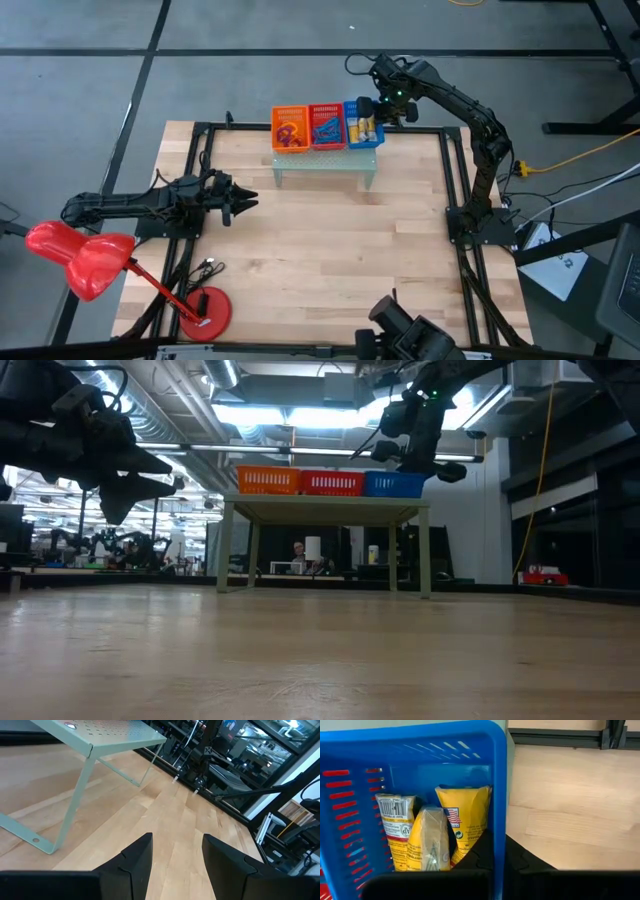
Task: Pick & Place Office Desk Supplies
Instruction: Put the blue basket with crayon boxes on the shelf, then return to Home Position
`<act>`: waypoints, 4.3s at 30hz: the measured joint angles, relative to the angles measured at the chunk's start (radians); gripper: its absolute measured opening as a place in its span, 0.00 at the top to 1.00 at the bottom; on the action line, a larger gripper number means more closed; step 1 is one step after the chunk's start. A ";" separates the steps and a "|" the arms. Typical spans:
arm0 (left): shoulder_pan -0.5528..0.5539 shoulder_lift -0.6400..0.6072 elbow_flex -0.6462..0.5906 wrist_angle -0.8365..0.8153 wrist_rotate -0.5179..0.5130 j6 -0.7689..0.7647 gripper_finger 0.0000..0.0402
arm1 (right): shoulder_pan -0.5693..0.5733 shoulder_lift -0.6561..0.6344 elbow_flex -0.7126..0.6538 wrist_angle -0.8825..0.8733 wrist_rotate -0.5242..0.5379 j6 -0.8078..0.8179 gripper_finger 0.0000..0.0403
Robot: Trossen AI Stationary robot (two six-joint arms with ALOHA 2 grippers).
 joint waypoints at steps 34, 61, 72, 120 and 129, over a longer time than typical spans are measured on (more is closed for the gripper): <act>0.000 0.000 0.000 0.000 0.000 0.000 0.58 | 0.010 0.000 0.000 0.001 -0.028 0.018 0.93; 0.000 0.000 0.000 0.000 0.000 0.000 0.58 | 0.016 -0.005 0.009 -0.036 -0.047 -0.012 0.56; 0.000 0.000 0.000 0.000 0.000 0.000 0.58 | -0.012 -0.045 0.145 -0.109 -0.009 -0.061 0.56; 0.000 0.117 0.000 -0.001 0.000 0.000 0.58 | 0.802 -1.684 -1.213 1.035 0.282 -0.534 0.56; -0.001 0.125 0.000 0.002 -0.002 0.000 0.58 | 0.801 -1.895 -1.429 0.939 0.283 -0.525 0.56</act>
